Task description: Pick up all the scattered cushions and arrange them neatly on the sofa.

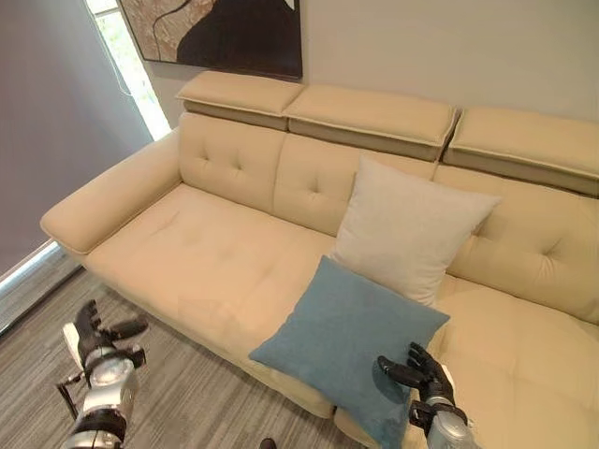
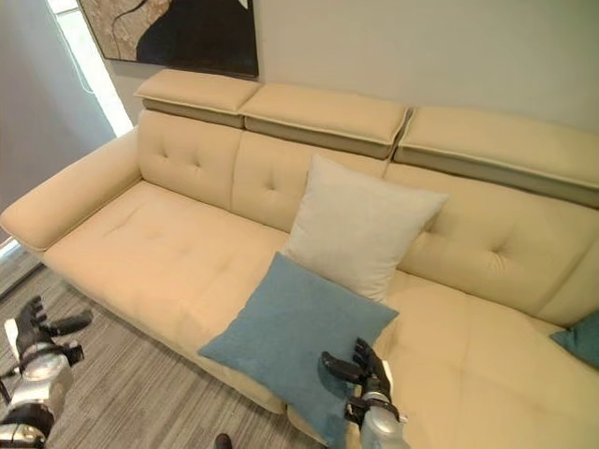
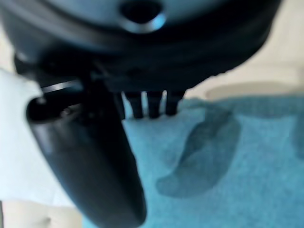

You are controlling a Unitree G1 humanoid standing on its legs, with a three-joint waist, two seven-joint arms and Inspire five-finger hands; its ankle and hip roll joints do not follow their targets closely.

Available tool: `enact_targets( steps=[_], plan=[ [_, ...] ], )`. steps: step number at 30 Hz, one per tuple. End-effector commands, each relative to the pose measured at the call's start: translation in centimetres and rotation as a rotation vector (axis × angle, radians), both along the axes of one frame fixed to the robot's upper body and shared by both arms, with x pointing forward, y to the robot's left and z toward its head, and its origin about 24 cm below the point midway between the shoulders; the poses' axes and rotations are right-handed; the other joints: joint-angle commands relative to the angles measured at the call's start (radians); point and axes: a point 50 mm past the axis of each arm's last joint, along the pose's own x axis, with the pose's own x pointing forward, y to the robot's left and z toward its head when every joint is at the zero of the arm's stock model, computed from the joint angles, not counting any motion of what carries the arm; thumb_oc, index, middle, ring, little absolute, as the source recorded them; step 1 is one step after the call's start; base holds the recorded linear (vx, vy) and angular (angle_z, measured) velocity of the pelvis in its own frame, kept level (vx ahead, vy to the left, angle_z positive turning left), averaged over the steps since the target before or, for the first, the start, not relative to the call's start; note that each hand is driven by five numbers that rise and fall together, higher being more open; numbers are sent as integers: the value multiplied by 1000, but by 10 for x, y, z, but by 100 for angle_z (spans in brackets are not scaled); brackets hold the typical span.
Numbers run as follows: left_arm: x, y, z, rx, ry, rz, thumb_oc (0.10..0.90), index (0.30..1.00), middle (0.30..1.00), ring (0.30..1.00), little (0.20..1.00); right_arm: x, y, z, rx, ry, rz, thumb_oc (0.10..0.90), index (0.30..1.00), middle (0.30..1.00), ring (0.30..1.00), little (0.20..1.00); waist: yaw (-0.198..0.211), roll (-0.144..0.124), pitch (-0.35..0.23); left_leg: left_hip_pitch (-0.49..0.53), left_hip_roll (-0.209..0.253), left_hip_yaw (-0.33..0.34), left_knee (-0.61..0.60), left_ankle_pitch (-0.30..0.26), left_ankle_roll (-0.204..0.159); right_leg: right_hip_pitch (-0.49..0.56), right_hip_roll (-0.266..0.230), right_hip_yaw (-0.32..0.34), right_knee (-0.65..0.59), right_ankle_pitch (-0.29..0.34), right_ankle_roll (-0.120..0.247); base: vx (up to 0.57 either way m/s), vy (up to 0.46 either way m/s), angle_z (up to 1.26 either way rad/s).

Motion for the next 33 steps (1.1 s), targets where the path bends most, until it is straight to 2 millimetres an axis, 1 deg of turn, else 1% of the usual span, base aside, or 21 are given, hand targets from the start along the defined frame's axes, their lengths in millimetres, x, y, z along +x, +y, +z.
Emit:
enact_targets(
  steps=[1,2,3,6,7,10,11,13,15,18,20,21,23,25,26,27,28,29,30,31,33],
  plan=[
    [63,-16,69,26,-270,-123,800,900,900,900,900,50,-13,47,-105,-228,51,800,900,900,900,900,-44,32,-13,-54,99,-5,89,-101,-54,-88,-53,17,41,-20,46,-41,72,-4],
    [63,-16,69,26,-271,-124,800,900,900,900,900,50,-13,48,-105,-229,50,800,900,900,900,900,-43,33,-14,-57,99,-6,90,-101,-54,-90,-53,17,40,-20,46,-93,72,-4],
    [73,-28,75,25,-291,-169,800,900,900,900,900,55,-9,51,-73,-257,28,800,900,900,900,900,-50,37,-1,-75,96,-6,85,-100,-51,-111,-56,25,38,-12,49,-105,50,-11],
    [92,-48,86,-4,-317,-240,800,900,900,900,900,62,-1,58,-50,-292,18,800,900,900,900,900,-58,51,18,-124,89,-5,67,-86,-48,-176,-60,36,37,5,52,-147,59,-17],
    [103,-65,90,-34,-333,-286,800,900,900,900,900,65,4,65,-56,-325,24,800,900,900,900,900,-71,56,39,-147,86,1,55,-75,-46,-208,-62,41,35,16,55,-178,64,-5],
    [115,-85,88,-27,-273,-360,800,900,900,900,900,67,12,75,-86,-368,74,800,900,900,900,900,-88,63,68,-176,81,7,39,-63,-44,-258,-63,59,30,38,59,-112,42,-8],
    [115,-86,88,-27,-274,-360,800,900,900,900,900,67,12,75,-86,-369,73,800,900,900,900,900,-86,63,67,-178,81,8,39,-63,-44,-260,-63,60,30,38,59,-67,20,-15],
    [122,-99,88,-2,-228,-417,800,900,900,900,900,68,21,77,-82,-382,123,800,900,900,900,900,-93,63,94,-196,81,13,42,-62,-42,-287,-62,74,25,53,61,-75,13,-15],
    [125,-103,91,30,-205,-459,800,900,900,900,900,67,27,75,-59,-377,147,800,900,900,900,900,-90,61,111,-207,83,19,49,-62,-42,-304,-60,87,21,62,62,-68,5,-13],
    [129,-109,92,67,-159,-526,800,900,900,900,900,71,39,77,-24,-388,180,800,900,900,900,900,-90,59,150,-232,86,28,53,-53,-46,-336,-60,100,16,76,66,-87,0,-26],
    [130,-115,86,24,-141,-551,800,900,900,900,900,69,42,68,-70,-334,216,800,900,900,900,900,-92,62,177,-255,87,30,49,-43,-48,-358,-59,103,6,90,68,-57,-22,-19],
    [130,-115,86,24,-141,-551,800,900,900,900,900,69,42,69,-70,-335,216,800,900,900,900,900,-92,62,177,-256,87,30,50,-43,-48,-359,-59,103,6,90,68,-34,-10,-9],
    [132,-124,86,-21,-164,-559,800,900,900,900,900,68,40,64,-95,-308,213,800,900,900,900,900,-97,64,190,-267,87,31,52,-39,-50,-373,-58,107,8,92,67,0,0,0],
    [133,-138,80,-88,-179,-586,800,900,900,900,900,67,40,60,-74,-290,192,800,900,900,900,900,-104,66,204,-277,88,28,57,-37,-50,-383,-55,112,13,91,65,0,0,0],
    [131,-149,69,-178,-161,-614,800,900,900,900,900,67,39,57,-48,-278,187,800,900,900,900,900,-111,68,215,-282,87,27,60,-35,-51,-389,-54,115,15,92,65,0,0,0],
    [131,-155,65,-207,-149,-642,800,900,900,900,900,68,40,57,-32,-274,192,800,900,900,900,900,-115,70,219,-282,88,29,62,-35,-51,-392,-55,118,15,95,67,0,0,0],
    [128,-166,57,-253,-131,-687,800,900,900,900,900,69,42,56,4,-267,206,800,900,900,900,900,-119,71,226,-283,87,32,64,-35,-52,-397,-55,121,15,98,67,4,27,-3],
    [127,-169,54,-275,-121,-700,800,900,900,900,900,70,43,56,26,-268,217,800,900,900,900,900,-118,73,227,-281,87,34,66,-36,-52,-397,-55,124,14,100,68,13,16,-7],
    [125,-181,48,-314,-105,-745,800,900,900,900,900,70,50,53,75,-255,263,800,900,900,900,900,-117,71,231,-274,84,35,68,-40,-53,-393,-57,126,14,100,69,14,3,-9],
    [125,-183,49,-320,-111,-761,800,900,900,900,900,72,50,53,92,-250,275,800,900,900,900,900,-114,74,229,-278,87,36,70,-37,-54,-398,-55,127,12,103,67,29,-7,-9],
    [124,-196,44,-380,-104,-799,800,900,900,900,900,72,56,46,90,-200,329,800,900,900,900,900,-111,75,228,-276,89,38,74,-39,-56,-396,-56,128,12,103,66,26,-10,-7]
  ],
)
